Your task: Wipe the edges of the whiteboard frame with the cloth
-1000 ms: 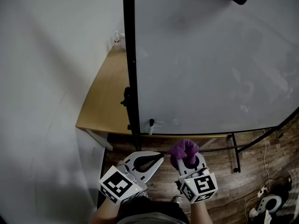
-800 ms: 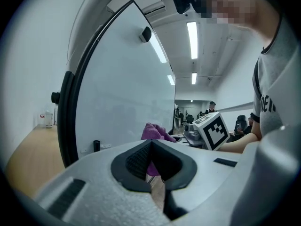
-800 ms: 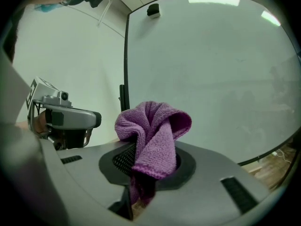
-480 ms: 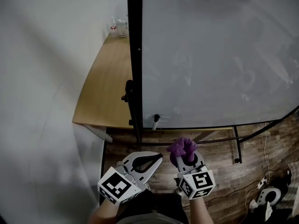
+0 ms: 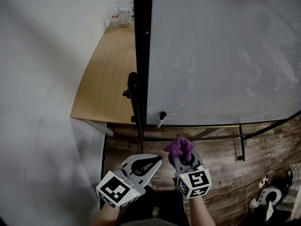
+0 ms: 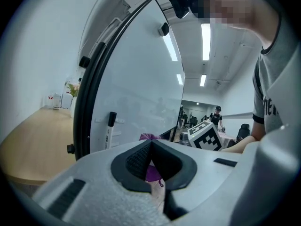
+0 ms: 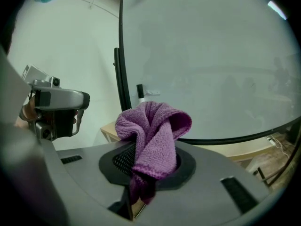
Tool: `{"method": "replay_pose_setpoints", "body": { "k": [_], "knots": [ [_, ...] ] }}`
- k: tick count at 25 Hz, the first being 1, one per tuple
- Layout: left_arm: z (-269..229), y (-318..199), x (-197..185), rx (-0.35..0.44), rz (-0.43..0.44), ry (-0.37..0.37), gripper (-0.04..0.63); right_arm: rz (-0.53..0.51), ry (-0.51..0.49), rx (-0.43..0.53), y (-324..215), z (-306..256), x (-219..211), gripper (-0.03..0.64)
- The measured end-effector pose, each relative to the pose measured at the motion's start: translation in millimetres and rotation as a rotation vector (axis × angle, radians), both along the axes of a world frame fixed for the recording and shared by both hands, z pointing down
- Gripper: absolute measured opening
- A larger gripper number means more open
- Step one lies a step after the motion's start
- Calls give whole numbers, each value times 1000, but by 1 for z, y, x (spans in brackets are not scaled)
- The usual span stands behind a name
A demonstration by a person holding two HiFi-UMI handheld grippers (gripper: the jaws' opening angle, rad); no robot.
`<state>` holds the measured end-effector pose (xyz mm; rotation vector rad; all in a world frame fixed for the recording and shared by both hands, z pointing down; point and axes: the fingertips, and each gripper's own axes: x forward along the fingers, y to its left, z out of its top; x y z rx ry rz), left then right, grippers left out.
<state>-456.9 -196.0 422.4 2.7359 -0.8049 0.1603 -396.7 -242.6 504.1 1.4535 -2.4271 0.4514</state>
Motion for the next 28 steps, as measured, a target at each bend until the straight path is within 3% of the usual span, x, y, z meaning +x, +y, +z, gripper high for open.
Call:
{"method": "replay_pose_setpoints", "body": {
  "k": [16,28],
  "knots": [
    [35,-7,-31,-44,-61,-13,17,-97,39,-61,-40,77,-75,67],
    [40,-11,-51,-54,-112,-15,17,-93,69,-75,-77,92,-117,66]
  ]
}}
